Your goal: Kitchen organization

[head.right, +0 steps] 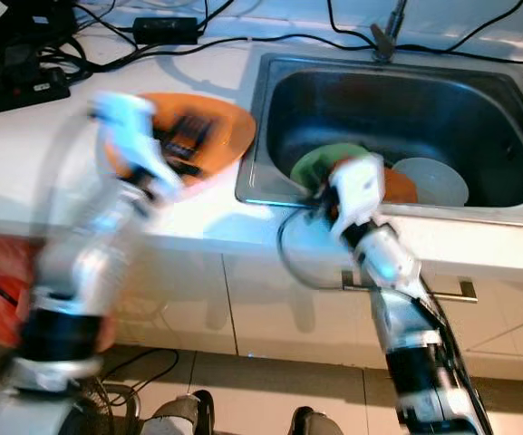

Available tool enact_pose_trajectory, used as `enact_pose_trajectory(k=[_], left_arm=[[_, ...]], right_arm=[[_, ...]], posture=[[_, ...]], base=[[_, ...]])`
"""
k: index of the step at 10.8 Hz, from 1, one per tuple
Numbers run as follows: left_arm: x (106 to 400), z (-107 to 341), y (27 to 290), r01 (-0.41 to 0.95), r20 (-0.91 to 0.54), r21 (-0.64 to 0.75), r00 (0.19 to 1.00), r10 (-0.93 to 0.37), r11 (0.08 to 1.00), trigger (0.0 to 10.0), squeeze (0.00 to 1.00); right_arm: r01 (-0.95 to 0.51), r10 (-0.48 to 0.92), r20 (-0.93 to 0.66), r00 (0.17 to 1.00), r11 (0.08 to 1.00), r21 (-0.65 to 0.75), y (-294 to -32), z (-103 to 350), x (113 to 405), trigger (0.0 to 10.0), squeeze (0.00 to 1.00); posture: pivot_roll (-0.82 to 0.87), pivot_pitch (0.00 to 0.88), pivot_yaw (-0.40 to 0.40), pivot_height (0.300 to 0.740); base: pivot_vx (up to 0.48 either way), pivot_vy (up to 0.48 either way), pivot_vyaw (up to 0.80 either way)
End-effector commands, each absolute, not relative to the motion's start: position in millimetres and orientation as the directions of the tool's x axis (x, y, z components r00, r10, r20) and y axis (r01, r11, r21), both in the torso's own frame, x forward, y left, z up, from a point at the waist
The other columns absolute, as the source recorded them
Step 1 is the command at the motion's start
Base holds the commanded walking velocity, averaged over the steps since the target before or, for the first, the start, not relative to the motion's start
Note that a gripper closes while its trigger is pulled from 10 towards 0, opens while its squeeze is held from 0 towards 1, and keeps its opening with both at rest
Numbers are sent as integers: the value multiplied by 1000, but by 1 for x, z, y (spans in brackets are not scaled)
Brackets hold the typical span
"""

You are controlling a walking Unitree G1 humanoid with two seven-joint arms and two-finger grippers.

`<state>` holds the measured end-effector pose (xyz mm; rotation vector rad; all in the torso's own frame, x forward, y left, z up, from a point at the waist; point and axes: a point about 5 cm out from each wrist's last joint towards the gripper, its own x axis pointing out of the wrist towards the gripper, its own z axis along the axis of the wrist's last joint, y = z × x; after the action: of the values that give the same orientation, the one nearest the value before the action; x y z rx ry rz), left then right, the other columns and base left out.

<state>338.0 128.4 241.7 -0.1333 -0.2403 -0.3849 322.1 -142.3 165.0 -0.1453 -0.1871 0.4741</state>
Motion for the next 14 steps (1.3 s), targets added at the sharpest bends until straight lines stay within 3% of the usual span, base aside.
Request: enact_pose_trajectory(k=[1, 4, 5, 14], left_arm=[[340, 249, 143, 344, 280, -99, 910, -306, 934, 10000, 0], [333, 250, 197, 197, 244, -175, 958, -151, 965, 10000, 0], [332, 249, 204, 175, 231, -201, 965, -127, 964, 10000, 0], [332, 249, 204, 175, 231, -201, 965, -127, 964, 10000, 0]], right_arm=[[-479, 498, 100, 862, 862, -163, -138, 157, 316, 10000, 0], [-493, 510, 100, 855, 856, -154, -134, 162, 316, 10000, 0], [-493, 510, 99, 855, 856, -152, -134, 162, 316, 10000, 0], [-493, 510, 99, 855, 856, -152, -134, 162, 316, 10000, 0]], posture=[[193, 119, -1, 740], [207, 135, -6, 740], [210, 140, -9, 740], [210, 140, -9, 740]], base=[[0, 0, 0], [0, 0, 0], [0, 0, 0], [0, 0, 0]])
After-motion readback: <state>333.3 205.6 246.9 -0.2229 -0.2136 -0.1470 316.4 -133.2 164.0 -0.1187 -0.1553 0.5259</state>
